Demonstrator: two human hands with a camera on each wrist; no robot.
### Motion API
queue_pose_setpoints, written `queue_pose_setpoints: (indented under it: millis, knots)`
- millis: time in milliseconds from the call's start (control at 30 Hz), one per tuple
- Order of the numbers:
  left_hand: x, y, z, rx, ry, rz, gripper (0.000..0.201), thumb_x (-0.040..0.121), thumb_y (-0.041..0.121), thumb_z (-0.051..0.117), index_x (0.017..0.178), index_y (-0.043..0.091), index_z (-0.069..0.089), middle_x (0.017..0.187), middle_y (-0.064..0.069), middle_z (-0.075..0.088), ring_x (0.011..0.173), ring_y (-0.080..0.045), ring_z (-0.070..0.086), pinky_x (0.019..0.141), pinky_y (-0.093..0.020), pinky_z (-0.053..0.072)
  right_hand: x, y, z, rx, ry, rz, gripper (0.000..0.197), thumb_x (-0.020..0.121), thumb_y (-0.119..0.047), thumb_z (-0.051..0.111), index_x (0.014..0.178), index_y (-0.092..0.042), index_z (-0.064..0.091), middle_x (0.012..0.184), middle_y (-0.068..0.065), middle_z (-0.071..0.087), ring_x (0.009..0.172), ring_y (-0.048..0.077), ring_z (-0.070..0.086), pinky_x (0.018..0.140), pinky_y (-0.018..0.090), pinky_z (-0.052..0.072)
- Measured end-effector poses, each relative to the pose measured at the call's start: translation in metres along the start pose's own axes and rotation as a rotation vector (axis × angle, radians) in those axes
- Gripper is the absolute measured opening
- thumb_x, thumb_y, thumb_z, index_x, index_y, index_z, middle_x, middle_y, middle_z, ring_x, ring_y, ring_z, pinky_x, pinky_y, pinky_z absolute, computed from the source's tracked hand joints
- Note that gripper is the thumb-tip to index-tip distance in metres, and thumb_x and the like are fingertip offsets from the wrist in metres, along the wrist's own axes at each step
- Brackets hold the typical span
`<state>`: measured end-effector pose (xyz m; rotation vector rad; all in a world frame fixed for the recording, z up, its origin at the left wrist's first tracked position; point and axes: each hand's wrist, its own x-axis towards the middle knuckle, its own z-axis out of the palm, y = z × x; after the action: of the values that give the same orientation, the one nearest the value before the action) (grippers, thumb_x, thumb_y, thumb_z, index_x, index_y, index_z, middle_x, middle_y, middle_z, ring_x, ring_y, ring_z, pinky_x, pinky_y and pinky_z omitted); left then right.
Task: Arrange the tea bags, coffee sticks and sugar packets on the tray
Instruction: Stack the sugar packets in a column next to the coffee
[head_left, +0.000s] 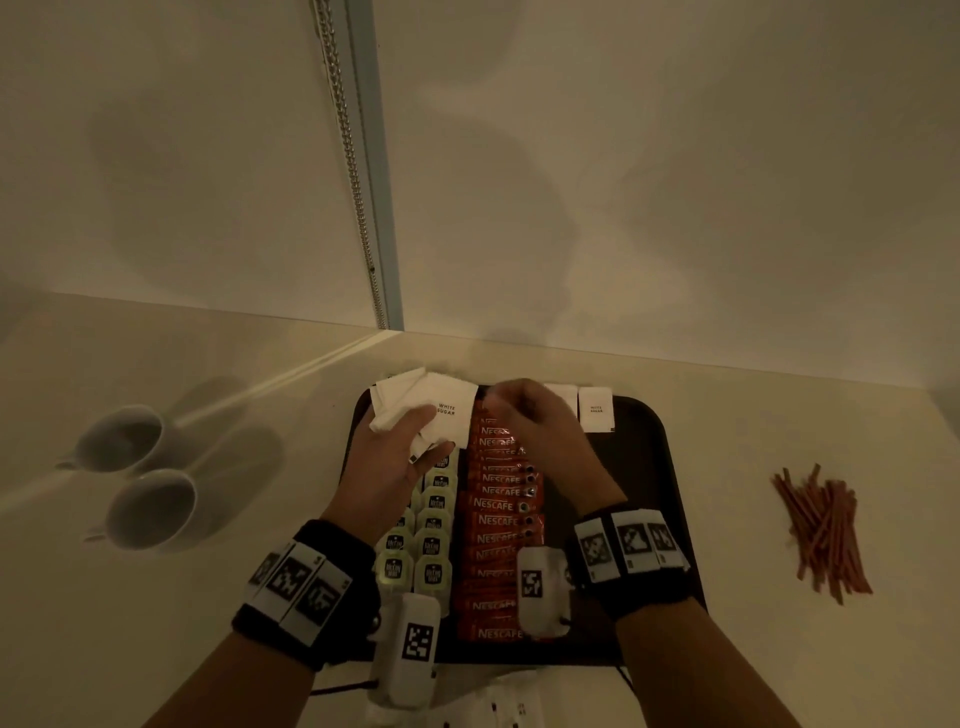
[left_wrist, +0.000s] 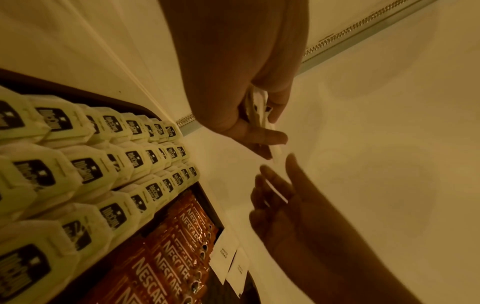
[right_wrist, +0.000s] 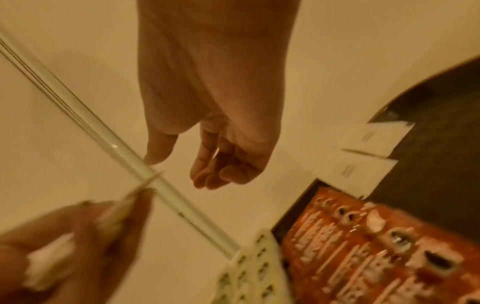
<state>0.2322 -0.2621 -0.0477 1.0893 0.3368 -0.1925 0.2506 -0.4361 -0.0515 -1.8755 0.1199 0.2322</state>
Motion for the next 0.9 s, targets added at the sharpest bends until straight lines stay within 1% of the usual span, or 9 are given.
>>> queue_pose_setpoints:
  millis: [67,167,267,367,467,533,600,700,900]
  knots:
    - [-0.002,0.0,0.003,-0.014,-0.02,0.005,0.033,0.091,0.004,0.057,0.119,0.021,0.061,0.123,-0.011,0.06,0.104,-0.018,0.066,0.072,-0.027,0.055,-0.008,-0.011,0.011,0.072,-0.083,-0.041,0.012,0.086,-0.03,0.064,0.095,-0.022,0.062,0.093,-0.003,0.068,0.087,0.01,0.066,0.079,0.025,0.055]
    - [-0.002,-0.001,0.005,-0.116,-0.036,-0.009,0.042,0.091,0.0,0.055,0.132,0.011,0.05,0.121,-0.009,0.064,0.097,-0.015,0.069,0.07,-0.024,0.056,-0.012,-0.015,0.015,0.1,-0.049,-0.091,0.002,0.089,-0.019,0.061,0.088,-0.021,0.061,0.092,-0.002,0.067,0.086,0.012,0.065,0.079,0.026,0.055]
    - [-0.001,0.0,0.005,-0.218,-0.038,-0.053,0.036,0.093,-0.001,0.049,0.128,0.007,0.051,0.116,-0.012,0.067,0.101,-0.023,0.067,0.072,-0.028,0.057,-0.012,-0.011,0.006,0.199,0.005,-0.037,0.01,0.091,-0.016,0.058,0.094,-0.008,0.063,0.096,0.008,0.066,0.087,0.023,0.066,0.078,0.033,0.058]
    - [0.0,0.003,0.001,-0.394,-0.022,-0.151,0.029,0.094,0.0,0.04,0.118,0.008,0.055,0.103,-0.02,0.07,0.094,-0.036,0.069,0.067,-0.03,0.059,-0.008,0.006,-0.015,0.262,0.098,0.028,0.018,0.093,-0.012,0.053,0.108,-0.008,0.062,0.103,0.004,0.066,0.091,0.017,0.067,0.076,0.028,0.058]
    - [0.0,0.006,-0.001,-0.422,0.01,-0.145,0.028,0.094,0.002,0.041,0.118,0.009,0.055,0.11,-0.022,0.066,0.095,-0.038,0.068,0.066,-0.031,0.059,0.002,0.04,-0.045,0.212,0.268,0.094,0.027,0.094,-0.008,0.051,0.12,-0.007,0.058,0.113,0.003,0.063,0.101,0.012,0.063,0.08,0.021,0.055]
    - [0.001,0.005,-0.003,-0.326,0.007,-0.114,0.029,0.096,0.005,0.041,0.12,0.011,0.055,0.113,-0.019,0.066,0.092,-0.033,0.07,0.064,-0.031,0.06,0.009,0.066,-0.065,0.133,0.388,0.165,0.028,0.093,-0.008,0.054,0.12,-0.006,0.058,0.114,0.006,0.064,0.103,0.018,0.063,0.086,0.029,0.055]
    - [0.002,0.003,-0.003,-0.185,0.019,-0.098,0.027,0.096,0.008,0.043,0.117,0.016,0.057,0.116,-0.018,0.065,0.09,-0.027,0.069,0.055,-0.028,0.057,0.015,0.088,-0.081,-0.021,0.47,0.223,0.022,0.091,-0.01,0.057,0.112,-0.01,0.062,0.11,0.004,0.065,0.103,0.022,0.062,0.093,0.04,0.052]
    - [0.004,-0.002,-0.004,-0.12,0.059,-0.109,0.033,0.093,0.008,0.048,0.124,0.016,0.056,0.128,-0.019,0.059,0.092,-0.024,0.061,0.046,-0.024,0.05,0.019,0.108,-0.094,-0.225,0.508,0.297,0.019,0.089,-0.014,0.061,0.107,-0.01,0.063,0.111,0.008,0.065,0.105,0.025,0.06,0.095,0.044,0.048]
    - [0.004,-0.004,0.0,-0.155,0.083,-0.129,0.035,0.094,0.006,0.05,0.128,0.015,0.052,0.124,-0.013,0.057,0.095,-0.022,0.059,0.049,-0.021,0.051,0.032,0.114,-0.097,-0.332,0.48,0.332,0.021,0.089,-0.014,0.062,0.108,-0.007,0.063,0.111,0.011,0.065,0.103,0.027,0.059,0.091,0.037,0.046]
